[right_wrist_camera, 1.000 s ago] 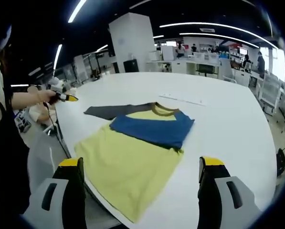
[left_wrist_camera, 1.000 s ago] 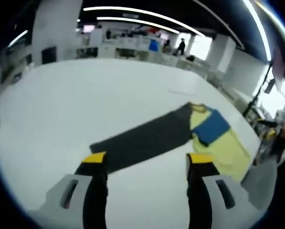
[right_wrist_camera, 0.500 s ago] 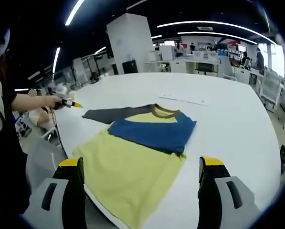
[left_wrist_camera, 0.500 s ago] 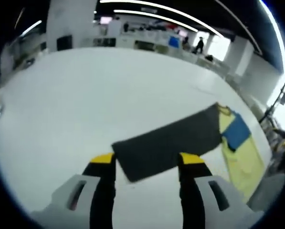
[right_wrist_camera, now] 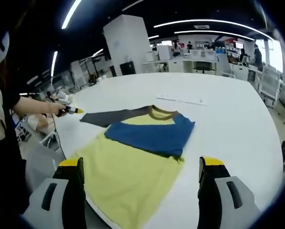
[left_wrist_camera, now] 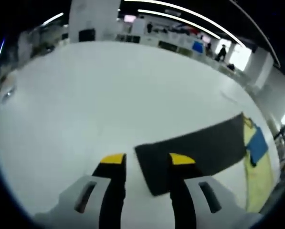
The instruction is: Fold the garment on the visible template until the final outline fits inside the template.
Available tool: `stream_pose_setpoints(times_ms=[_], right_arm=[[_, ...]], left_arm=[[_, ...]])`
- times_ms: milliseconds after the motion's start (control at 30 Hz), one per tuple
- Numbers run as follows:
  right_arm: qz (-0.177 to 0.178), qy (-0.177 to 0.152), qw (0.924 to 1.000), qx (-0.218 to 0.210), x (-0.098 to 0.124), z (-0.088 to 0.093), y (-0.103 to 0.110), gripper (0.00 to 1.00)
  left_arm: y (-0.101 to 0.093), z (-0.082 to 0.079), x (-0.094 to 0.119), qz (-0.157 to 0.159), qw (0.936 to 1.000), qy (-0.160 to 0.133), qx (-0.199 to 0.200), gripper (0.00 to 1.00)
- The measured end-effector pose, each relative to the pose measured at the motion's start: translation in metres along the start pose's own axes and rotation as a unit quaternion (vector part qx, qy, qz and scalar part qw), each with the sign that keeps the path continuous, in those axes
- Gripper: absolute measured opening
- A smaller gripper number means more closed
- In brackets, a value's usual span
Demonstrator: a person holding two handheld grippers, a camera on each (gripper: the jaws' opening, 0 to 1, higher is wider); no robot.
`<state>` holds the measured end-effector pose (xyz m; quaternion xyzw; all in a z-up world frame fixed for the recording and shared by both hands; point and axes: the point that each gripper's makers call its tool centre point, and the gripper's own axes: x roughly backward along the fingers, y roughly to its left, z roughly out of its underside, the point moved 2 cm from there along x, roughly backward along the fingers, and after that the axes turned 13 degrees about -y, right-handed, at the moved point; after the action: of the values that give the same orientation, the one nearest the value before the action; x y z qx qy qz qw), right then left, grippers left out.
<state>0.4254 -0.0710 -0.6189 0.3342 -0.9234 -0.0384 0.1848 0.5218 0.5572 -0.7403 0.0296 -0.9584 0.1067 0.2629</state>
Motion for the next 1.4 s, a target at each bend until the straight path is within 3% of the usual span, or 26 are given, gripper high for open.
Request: stream_pose_setpoints(times_ms=[233,800,1400], right_arm=[[0.010,0.002,0.9999,-0.010,0.002,0.001,-0.010,1.00],[0.010,0.001,0.9998,-0.017,-0.007,0.001,-0.012,0.99],[0.024,-0.002,0.9995,-0.018,-0.003,0.002,-0.017,1.00]], left_arm=[[0.007,0.004,-0.014,-0.026,0.9993,0.013,-0.023,0.26],[0.008,0.009,-0.022,-0.033,0.9983,0.021,-0.042,0.19],[0.004,0.010,-0.027,-0.030,0.9994,0.014,0.007,0.01]])
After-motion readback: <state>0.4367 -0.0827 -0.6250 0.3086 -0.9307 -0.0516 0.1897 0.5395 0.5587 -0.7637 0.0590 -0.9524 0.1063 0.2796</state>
